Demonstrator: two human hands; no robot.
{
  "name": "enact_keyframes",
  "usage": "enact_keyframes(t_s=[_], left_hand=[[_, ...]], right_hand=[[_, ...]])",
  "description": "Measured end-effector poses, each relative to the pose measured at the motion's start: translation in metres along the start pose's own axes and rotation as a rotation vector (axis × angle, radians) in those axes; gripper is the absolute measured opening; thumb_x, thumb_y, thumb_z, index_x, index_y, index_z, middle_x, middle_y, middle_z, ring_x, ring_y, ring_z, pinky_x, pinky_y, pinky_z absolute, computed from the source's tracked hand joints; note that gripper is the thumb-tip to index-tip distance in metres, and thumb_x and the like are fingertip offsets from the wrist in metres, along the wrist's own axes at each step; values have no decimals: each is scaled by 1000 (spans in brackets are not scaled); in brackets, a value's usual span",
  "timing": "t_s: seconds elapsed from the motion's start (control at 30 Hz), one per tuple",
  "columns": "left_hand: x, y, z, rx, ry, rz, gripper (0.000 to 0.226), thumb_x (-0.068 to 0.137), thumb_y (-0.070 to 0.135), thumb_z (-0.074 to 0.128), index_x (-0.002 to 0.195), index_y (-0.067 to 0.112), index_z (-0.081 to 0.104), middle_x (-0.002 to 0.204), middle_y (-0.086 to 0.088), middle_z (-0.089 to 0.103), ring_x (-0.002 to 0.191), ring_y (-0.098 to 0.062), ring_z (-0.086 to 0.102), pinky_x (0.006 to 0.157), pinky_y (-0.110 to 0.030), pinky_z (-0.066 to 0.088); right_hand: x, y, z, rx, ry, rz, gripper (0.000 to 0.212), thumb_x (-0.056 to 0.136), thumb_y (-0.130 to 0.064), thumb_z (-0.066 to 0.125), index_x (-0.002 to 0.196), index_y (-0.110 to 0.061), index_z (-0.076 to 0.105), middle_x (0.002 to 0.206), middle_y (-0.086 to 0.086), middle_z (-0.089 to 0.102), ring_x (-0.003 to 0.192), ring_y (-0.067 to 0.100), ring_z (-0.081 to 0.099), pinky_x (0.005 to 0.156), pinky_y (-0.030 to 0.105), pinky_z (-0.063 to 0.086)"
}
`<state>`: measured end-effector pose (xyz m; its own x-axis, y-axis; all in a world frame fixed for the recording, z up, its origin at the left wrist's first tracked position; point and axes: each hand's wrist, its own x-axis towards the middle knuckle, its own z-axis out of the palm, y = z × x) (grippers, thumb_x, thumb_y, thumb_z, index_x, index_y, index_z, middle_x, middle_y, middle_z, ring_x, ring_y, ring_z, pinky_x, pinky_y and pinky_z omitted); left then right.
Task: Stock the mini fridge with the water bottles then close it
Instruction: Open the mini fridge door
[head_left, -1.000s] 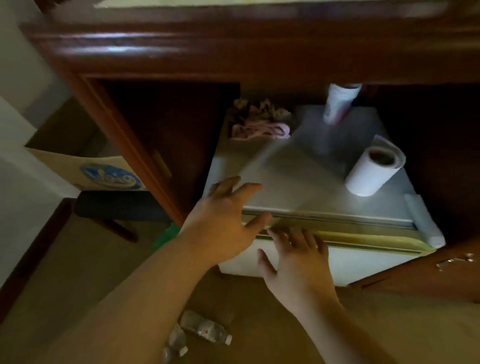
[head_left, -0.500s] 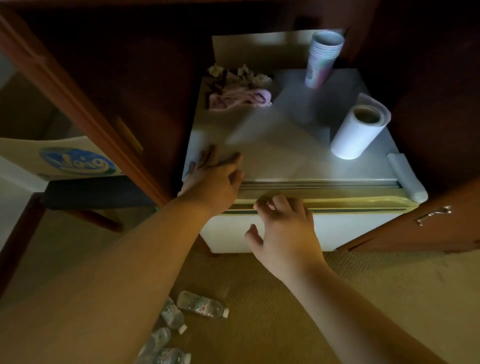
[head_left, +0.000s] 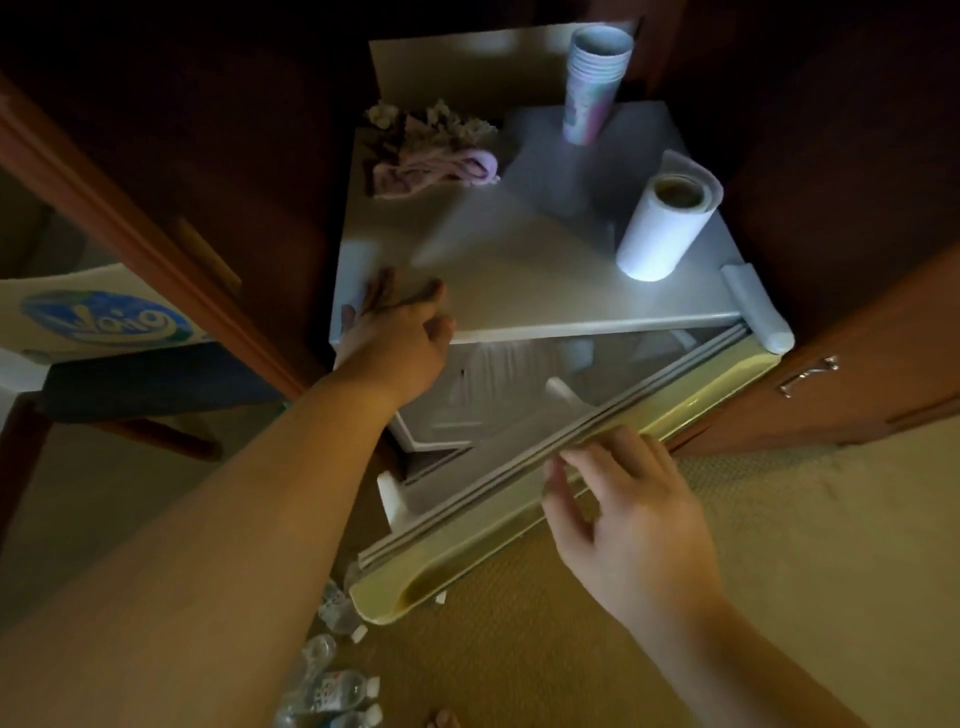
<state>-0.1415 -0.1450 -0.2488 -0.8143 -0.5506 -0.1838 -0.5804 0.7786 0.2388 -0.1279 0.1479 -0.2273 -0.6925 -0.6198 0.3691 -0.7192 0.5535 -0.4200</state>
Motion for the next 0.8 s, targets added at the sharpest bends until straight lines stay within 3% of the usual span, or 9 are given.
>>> enact_keyframes(t_s=[0.07,0.1,0.17,0.2,0.27,0.37,0.47,0.63,0.8], left_hand=[[-2,4,1,-12,7,-20,54,102,48,36,156,45,31,171,-10,11,157,-31,6,122,-59,12],[-4,5,1,-10,23,-24,54,102,47,37,156,45,32,171,-10,11,157,-31,6,122,-59,12],[-8,6,3,13,62,-15,53,103,46,36,156,44,32,171,-10,12,157,-31,7,123,-58,11],[-8,5,4,27,70,-7,53,104,45,35,156,43,31,171,-10,12,157,-32,7,123,-58,12],[-9,7,3,46,55,-9,54,103,44,31,157,42,28,170,-11,11,157,-33,7,123,-59,13],[-13,24,-2,30,30,-78,53,104,36,31,157,36,30,169,-13,14,156,-35,9,124,-59,11],[-26,52,2,55,79,-7,52,104,42,34,155,36,34,168,-8,20,156,-31,13,126,-54,7],[-33,68,12,77,4,87,60,103,57,31,160,45,15,172,2,-3,158,-23,-6,127,-47,0],[-29,61,23,129,13,109,64,101,63,29,160,44,13,172,2,-6,158,-27,-5,127,-50,4]], right_hand=[[13,0,-4,-50,-21,96,35,93,-35,64,120,-13,68,116,10,60,108,28,57,86,45,55],[20,0,-2,-85,-77,194,51,93,-43,63,137,-16,57,134,15,53,126,33,50,100,49,51],[29,2,5,-113,-199,438,84,94,-57,57,160,-22,17,165,18,14,154,38,13,120,53,24],[32,5,9,-103,-236,540,95,95,-61,53,162,-21,-2,169,18,-6,157,38,-4,123,53,12],[30,12,17,-113,-263,643,104,98,-62,46,158,-11,-21,165,22,-25,154,38,-19,125,50,-1],[17,22,18,-127,-270,649,100,102,-53,43,155,2,-22,162,26,-30,152,38,-26,123,43,-13],[5,34,9,-93,-304,652,96,104,-43,45,154,3,-22,161,25,-34,151,38,-29,121,39,-17],[-18,59,-14,-193,-420,551,91,106,-43,37,153,2,-26,160,23,-38,150,37,-32,122,41,-15],[-33,81,-49,-257,-501,554,92,103,-36,44,156,-9,-26,163,13,-34,152,29,-28,126,41,-6]])
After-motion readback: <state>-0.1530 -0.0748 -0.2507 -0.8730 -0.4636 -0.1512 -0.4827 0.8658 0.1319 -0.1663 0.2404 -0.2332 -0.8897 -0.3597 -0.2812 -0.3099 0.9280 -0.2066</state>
